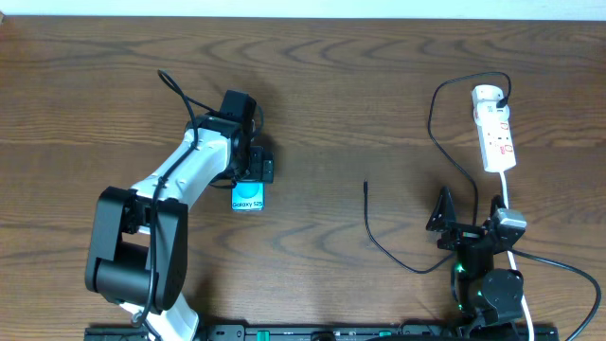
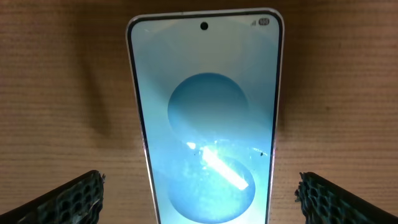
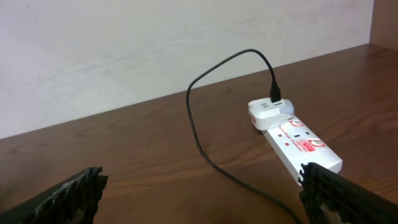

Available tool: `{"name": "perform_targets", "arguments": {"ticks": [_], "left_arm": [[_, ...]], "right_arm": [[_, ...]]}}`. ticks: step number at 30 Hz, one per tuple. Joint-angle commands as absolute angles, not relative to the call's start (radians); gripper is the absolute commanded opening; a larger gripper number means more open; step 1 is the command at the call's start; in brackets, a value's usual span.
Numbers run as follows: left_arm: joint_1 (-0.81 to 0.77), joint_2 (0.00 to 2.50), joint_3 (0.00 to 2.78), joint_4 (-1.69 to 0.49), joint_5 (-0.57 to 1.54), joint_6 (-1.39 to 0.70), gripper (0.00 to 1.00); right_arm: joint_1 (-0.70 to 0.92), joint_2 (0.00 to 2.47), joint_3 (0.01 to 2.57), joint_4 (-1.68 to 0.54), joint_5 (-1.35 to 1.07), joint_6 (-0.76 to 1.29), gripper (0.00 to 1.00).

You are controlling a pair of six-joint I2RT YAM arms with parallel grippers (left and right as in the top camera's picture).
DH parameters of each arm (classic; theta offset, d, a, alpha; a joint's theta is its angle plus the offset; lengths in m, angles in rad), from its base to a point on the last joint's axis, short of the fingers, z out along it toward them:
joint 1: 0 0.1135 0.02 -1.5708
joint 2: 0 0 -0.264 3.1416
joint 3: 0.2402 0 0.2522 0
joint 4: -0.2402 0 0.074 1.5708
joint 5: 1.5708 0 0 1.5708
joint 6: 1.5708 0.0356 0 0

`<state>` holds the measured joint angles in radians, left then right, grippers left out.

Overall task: Plug charger to phone and switch on socket
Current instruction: 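Lower the left gripper and close it on the phone's bottom edge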

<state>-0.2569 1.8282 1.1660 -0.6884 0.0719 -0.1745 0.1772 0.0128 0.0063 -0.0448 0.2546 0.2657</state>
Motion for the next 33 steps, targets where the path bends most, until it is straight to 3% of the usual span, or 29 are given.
{"name": "perform_targets", "arguments": {"ticks": [1, 33], "left_arm": [[-0.254, 1.862, 1.161, -0.678, 0.067, -0.208, 0.99], [-0.255, 1.876, 1.131, -0.62, 0.067, -0.229, 0.99]], "right_arm": [[0.164, 0.009, 0.006, -0.049, 0.256, 0.249, 0.99], [0.164, 0.009, 0.006, -0.049, 0.256, 0.249, 0.99]]}}
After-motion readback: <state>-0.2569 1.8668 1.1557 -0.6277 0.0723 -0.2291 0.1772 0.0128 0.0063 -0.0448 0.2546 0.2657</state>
